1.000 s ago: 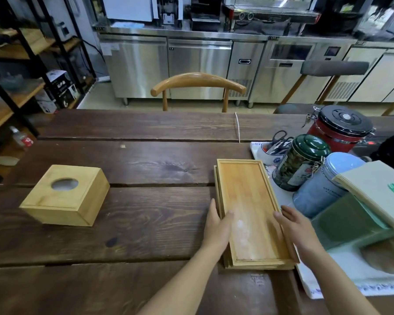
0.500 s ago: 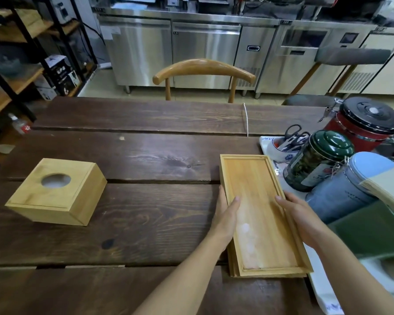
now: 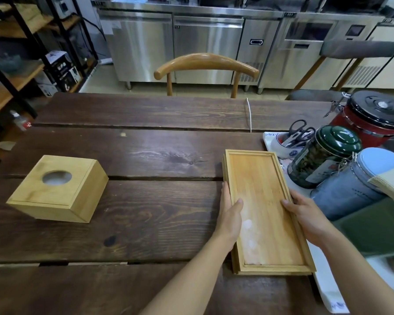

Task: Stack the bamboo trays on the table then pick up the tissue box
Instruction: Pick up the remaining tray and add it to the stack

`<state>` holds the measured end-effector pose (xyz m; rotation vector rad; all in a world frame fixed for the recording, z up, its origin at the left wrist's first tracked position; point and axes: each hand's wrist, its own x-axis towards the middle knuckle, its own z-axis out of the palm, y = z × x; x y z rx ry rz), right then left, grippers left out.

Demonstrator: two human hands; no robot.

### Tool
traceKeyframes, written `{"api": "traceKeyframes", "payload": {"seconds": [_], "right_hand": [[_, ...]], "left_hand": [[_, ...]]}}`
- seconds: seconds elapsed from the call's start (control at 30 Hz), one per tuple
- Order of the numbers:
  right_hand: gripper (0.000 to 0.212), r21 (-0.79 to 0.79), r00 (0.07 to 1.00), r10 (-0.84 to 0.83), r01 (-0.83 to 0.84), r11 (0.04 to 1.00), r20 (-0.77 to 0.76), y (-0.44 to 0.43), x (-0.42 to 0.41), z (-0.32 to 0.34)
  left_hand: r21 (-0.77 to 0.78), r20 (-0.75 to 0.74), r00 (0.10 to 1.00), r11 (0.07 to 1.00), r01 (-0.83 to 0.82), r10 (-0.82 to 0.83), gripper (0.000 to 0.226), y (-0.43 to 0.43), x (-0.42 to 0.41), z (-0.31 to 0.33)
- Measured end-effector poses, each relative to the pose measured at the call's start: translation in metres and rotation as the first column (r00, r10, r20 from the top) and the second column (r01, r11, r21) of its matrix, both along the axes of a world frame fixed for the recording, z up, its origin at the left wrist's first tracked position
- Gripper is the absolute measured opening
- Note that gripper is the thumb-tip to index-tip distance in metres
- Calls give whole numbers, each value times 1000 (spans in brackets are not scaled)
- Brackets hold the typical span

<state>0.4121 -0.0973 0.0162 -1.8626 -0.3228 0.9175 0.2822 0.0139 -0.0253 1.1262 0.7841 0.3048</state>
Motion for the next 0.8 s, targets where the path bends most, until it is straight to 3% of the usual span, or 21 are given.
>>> {"api": "traceKeyframes", "payload": {"seconds": [0.33, 0.53, 0.6, 0.7, 0.8], "right_hand": [[35, 20, 999, 37, -36, 999, -9, -2, 1, 0], [35, -63, 1000, 17, -16, 998, 25, 0, 1, 1], [33, -158, 985, -14, 41, 987, 169, 2, -1, 4], [38, -311, 886, -12, 175, 934, 464, 8, -2, 13], [48, -427, 804, 102, 199, 882, 585, 19, -9, 25]], "left_hand": [[-16, 33, 999, 1000, -19, 20, 62, -3, -5, 0], [18, -5, 1000, 1000, -12, 13, 62, -4, -7, 7], [55, -57, 998, 998, 13, -9, 63, -1, -12, 10], [188, -167, 985, 980, 66, -35, 63, 11, -26, 15], [369, -269, 963, 922, 118, -15, 60, 31, -52, 24]]}}
